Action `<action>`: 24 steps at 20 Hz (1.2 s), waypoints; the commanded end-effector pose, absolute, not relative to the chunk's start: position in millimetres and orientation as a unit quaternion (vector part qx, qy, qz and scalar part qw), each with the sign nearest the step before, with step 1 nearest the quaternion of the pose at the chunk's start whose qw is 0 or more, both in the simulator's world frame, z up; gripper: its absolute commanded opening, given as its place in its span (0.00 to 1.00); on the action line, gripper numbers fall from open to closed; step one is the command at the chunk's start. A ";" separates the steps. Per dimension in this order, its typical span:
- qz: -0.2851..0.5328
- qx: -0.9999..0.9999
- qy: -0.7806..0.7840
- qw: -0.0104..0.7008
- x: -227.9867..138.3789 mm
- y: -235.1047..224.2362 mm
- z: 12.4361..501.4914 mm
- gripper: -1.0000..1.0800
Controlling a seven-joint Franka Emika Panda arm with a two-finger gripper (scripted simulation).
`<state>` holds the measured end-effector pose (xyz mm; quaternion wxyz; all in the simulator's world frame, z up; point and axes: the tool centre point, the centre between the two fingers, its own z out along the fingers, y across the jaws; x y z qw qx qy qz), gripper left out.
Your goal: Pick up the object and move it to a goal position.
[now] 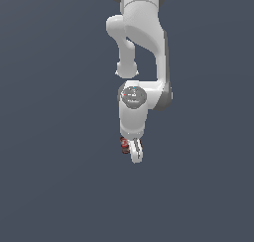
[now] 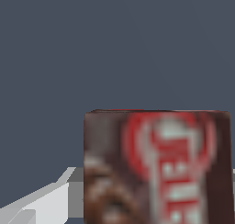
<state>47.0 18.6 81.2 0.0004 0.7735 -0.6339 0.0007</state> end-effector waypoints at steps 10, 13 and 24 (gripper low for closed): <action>0.001 0.773 -0.634 0.001 102.4 -5.2 154.9 0.00; 0.001 0.774 -0.634 0.001 114.2 -9.8 169.6 0.00; 0.000 0.774 -0.634 0.000 142.2 -20.3 202.9 0.00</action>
